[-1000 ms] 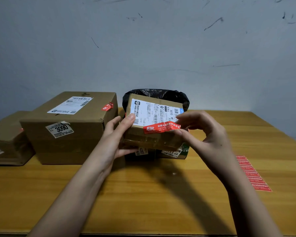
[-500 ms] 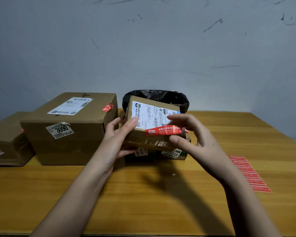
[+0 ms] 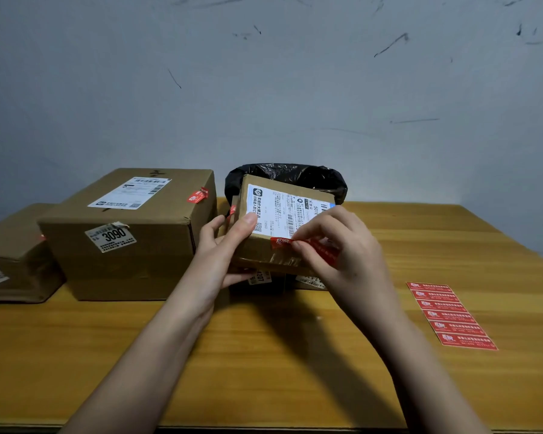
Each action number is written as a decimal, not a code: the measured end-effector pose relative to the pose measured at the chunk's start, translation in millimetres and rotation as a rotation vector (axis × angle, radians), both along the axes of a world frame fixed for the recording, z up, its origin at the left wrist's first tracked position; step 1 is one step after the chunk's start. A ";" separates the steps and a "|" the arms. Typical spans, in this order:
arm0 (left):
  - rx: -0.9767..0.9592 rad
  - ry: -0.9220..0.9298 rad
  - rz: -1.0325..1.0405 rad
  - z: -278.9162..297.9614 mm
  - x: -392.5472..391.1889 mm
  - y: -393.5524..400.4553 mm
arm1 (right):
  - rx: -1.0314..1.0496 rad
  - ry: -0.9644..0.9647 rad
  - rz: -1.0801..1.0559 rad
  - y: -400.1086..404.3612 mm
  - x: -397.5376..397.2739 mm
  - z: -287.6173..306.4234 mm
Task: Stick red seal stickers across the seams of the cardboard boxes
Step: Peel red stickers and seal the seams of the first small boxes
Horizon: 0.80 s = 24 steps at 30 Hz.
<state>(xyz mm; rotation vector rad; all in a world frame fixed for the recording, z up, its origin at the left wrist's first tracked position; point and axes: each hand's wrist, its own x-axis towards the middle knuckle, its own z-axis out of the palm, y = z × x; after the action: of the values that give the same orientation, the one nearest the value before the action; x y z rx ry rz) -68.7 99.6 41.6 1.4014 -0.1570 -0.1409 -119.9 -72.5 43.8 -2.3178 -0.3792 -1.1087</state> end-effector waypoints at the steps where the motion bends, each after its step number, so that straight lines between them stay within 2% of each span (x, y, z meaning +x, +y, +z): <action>1: -0.007 0.011 -0.006 -0.6 0.2 -0.1 | -0.045 -0.047 -0.019 0.8 -0.6 -1.6; 4: -0.029 0.047 -0.024 -2.0 0.3 -0.5 | -0.170 -0.188 -0.081 2.5 -1.0 -6.7; 10: -0.054 0.067 -0.036 -3.3 -0.1 -2.1 | -0.294 -0.390 -0.143 3.6 0.2 -15.6; 20: -0.062 0.077 -0.026 -3.5 -0.3 -3.3 | -0.353 -0.500 -0.115 -0.1 4.2 -23.5; 24: -0.045 0.082 0.007 -8.0 5.6 -0.3 | -0.317 -0.514 -0.081 1.6 1.6 -21.5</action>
<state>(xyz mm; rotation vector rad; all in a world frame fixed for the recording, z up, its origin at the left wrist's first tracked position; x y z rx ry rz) -63.0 99.3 33.6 1.3492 -0.0862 -0.1877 -118.2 -71.0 22.3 -2.2966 -0.6983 -1.8006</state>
